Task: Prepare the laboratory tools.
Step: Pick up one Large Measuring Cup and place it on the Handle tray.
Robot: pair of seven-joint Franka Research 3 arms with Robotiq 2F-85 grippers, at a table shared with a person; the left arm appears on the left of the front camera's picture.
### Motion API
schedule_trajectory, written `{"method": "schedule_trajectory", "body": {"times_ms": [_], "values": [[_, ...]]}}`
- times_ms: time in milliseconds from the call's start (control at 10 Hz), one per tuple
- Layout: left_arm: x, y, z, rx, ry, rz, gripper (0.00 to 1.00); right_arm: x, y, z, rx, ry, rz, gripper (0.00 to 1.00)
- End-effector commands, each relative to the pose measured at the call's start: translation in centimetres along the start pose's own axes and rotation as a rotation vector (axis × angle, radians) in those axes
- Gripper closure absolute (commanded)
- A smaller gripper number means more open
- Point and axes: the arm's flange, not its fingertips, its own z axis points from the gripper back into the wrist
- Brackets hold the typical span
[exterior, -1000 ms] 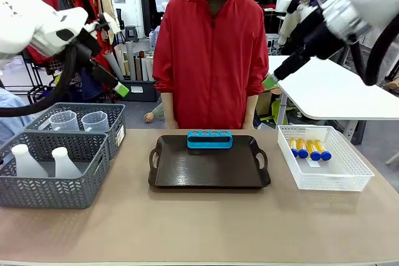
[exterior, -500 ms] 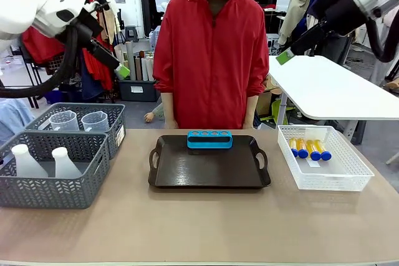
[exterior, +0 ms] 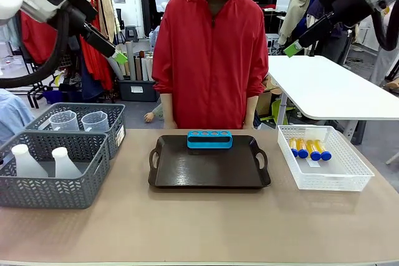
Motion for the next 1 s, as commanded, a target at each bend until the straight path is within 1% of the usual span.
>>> {"method": "schedule_trajectory", "body": {"times_ms": [0,200,400,600,700,900], "values": [[-0.5,-0.9,1.0,0.006,0.011,-0.014,0.0,0.0,-0.9,0.6,0.037,-0.019,0.032,0.0],[-0.4,-1.0,1.5,0.019,0.009,-0.015,0.0,0.2,-1.0,0.5,0.047,-0.005,0.043,0.0],[-0.5,-0.4,1.5,0.045,0.005,0.004,0.0,0.2,-0.8,0.6,0.05,-0.013,0.039,0.0],[-0.9,0.0,0.8,0.035,0.055,0.021,0.0,0.3,-0.7,0.4,0.068,-0.023,0.039,0.0],[-0.2,-0.2,1.5,0.023,-0.001,-0.004,0.0,-0.1,-0.3,0.2,0.026,0.016,0.017,0.0],[-0.2,-0.2,1.5,0.023,-0.001,-0.004,0.0,-0.1,-0.3,0.2,0.026,0.016,0.017,0.0]]}}
